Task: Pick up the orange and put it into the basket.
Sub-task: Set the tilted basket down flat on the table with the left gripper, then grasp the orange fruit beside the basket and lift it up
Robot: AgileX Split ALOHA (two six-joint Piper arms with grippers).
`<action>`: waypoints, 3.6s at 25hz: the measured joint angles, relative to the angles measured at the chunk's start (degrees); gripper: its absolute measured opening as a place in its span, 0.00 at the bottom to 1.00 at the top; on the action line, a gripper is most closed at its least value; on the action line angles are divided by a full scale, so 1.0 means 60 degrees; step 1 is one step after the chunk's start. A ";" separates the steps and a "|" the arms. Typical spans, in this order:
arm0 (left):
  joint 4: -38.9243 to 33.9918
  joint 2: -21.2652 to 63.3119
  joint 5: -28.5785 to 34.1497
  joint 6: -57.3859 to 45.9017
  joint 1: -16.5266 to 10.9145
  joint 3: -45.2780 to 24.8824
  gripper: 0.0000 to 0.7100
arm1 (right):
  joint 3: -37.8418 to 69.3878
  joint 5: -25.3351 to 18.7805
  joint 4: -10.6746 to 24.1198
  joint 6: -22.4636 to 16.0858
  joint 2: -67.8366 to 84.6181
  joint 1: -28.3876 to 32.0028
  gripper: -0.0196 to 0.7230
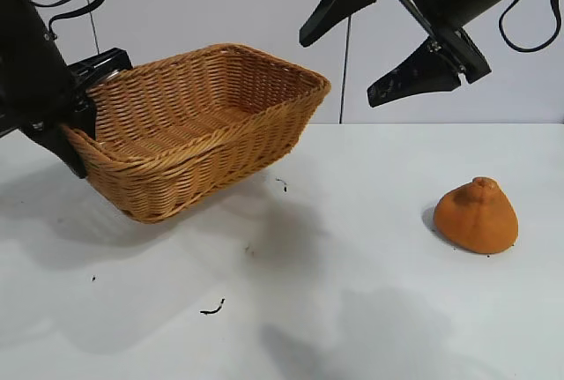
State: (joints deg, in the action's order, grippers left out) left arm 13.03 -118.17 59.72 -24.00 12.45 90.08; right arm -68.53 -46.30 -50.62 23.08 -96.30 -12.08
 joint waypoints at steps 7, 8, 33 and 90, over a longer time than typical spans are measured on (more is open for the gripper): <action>0.0000 -0.0631 0.0658 0.1704 0.0000 0.0548 0.13 | 0.0000 -0.0026 0.0000 0.0000 0.0000 0.0000 0.85; 0.0000 -0.0665 0.0643 0.1774 0.0000 0.0552 0.13 | 0.0000 -0.0026 0.0000 0.0000 0.0000 0.0000 0.85; 0.0534 -0.1588 0.0111 0.2211 0.0003 0.0844 0.95 | 0.0000 -0.0010 0.0000 0.0000 0.0000 0.0000 0.85; -0.1775 1.2021 0.1666 0.3940 -0.2228 -0.7454 0.98 | 0.0000 -0.0038 0.0000 0.0000 0.0000 0.0000 0.85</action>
State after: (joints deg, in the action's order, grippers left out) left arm 2.38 -46.04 69.72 -0.37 -0.92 45.35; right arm -68.53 -46.53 -50.62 23.08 -96.30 -12.08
